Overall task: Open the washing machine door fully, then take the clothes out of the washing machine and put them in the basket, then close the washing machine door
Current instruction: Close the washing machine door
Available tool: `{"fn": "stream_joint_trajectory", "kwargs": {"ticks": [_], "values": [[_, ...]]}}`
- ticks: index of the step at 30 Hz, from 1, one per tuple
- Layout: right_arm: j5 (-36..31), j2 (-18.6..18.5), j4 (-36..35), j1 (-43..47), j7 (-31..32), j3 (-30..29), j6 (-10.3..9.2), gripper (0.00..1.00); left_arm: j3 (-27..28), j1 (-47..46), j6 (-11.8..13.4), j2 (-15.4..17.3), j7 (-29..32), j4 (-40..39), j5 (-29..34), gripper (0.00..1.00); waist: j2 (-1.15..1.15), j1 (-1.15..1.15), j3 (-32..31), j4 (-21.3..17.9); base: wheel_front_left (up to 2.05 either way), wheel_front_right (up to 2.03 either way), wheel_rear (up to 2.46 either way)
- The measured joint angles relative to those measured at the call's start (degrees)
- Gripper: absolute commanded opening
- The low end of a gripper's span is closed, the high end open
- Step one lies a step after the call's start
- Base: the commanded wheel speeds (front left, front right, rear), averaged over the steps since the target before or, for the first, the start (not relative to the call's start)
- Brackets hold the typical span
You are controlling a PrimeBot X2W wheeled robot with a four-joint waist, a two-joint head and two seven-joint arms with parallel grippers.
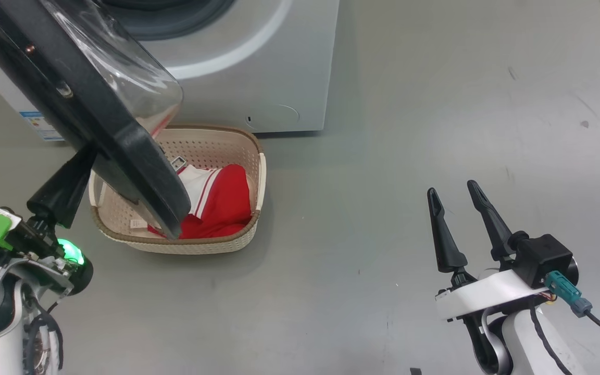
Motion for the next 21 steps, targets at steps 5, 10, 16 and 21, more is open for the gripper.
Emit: {"fn": "stream_joint_trajectory", "kwargs": {"ticks": [5,10,16,21], "values": [[0.5,0.4,0.0,-0.4,0.0,0.3,0.00,1.00,0.1,-2.3,0.0,-0.1,-2.2,0.8,0.0,0.00,0.00,0.00,1.3,-3.2,0.00,0.00,0.00],[0.6,0.5,-0.1,-1.2,0.0,0.3,0.00,1.00,0.6,-4.3,0.0,-0.3,-4.6,1.3,0.0,0.00,0.00,0.00,2.5,-6.8,0.00,0.00,0.00],[1.2,0.8,0.0,-1.2,0.0,0.5,0.00,1.00,0.5,-5.9,0.0,-0.3,-7.1,2.6,0.9,0.00,0.00,0.00,3.8,-11.2,0.00,0.00,0.00],[2.1,0.9,0.0,-1.3,0.0,0.6,0.01,1.00,0.5,-7.3,0.0,-0.3,-9.2,3.7,1.4,0.00,0.00,0.00,4.5,-14.2,0.00,0.00,0.00]]}}
